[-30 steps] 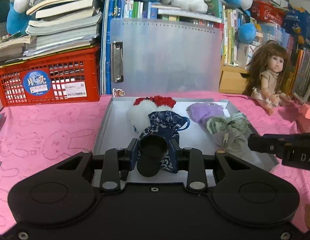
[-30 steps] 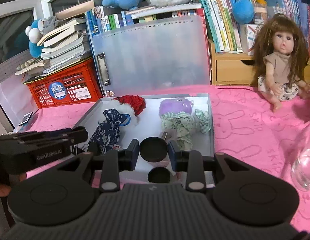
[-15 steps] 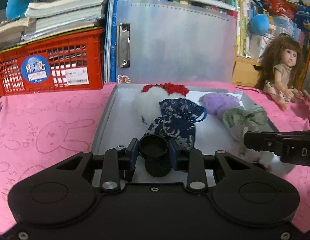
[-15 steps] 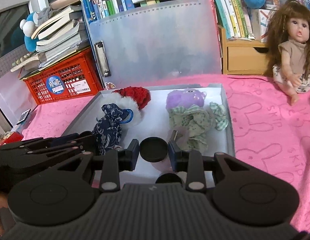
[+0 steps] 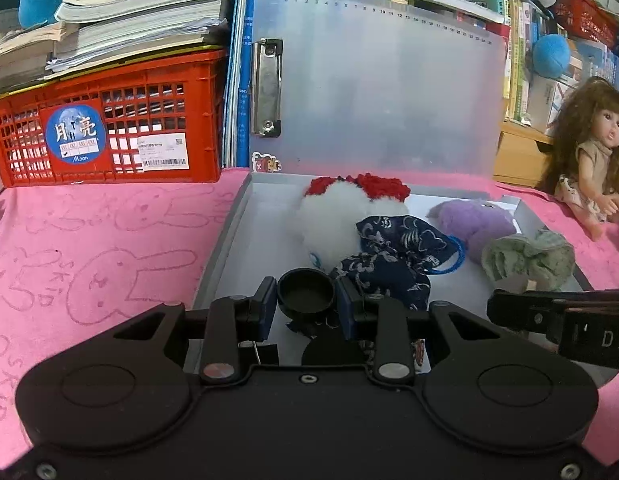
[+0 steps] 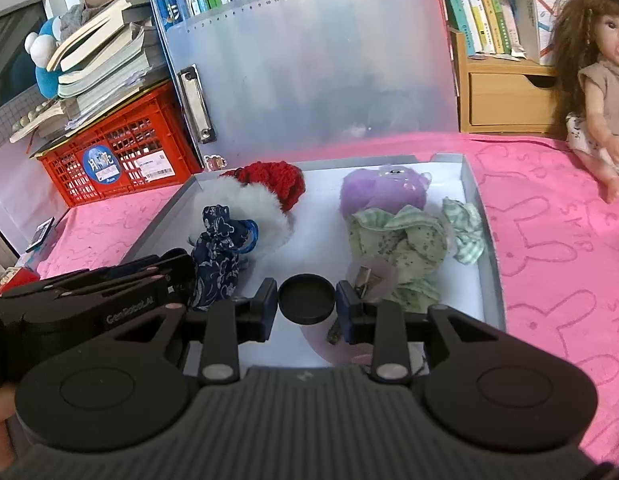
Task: Organize objects
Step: 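Open left tool releasing black disc while right tool releases its disc in box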
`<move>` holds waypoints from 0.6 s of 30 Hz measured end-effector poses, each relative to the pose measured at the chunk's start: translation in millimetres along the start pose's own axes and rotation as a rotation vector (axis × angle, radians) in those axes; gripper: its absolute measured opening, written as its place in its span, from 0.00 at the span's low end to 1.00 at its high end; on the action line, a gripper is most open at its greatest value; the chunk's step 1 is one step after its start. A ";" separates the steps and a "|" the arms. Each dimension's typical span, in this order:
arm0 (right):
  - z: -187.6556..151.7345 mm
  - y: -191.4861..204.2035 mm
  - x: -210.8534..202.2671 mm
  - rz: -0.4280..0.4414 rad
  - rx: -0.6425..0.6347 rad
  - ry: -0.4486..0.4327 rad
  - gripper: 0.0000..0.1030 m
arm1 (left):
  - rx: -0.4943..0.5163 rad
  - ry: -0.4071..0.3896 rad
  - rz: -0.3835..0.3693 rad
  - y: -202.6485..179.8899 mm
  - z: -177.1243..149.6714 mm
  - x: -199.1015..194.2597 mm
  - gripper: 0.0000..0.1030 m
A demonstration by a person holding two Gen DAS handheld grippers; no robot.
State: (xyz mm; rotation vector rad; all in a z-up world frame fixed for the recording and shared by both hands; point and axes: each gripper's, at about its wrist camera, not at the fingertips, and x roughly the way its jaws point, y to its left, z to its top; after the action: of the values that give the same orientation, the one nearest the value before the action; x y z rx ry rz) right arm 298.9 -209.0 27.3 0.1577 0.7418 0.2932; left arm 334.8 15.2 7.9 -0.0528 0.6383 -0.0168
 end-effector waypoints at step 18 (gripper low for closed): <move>-7.1 -0.6 15.2 0.001 0.021 0.031 0.35 | 0.037 -0.021 0.018 -4.0 -4.7 0.0 0.30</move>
State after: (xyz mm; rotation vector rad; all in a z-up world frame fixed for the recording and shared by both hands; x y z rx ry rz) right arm 304.8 -204.5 12.2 0.1739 0.7758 0.2891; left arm 332.0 11.0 4.4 -0.0115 0.6172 -0.0104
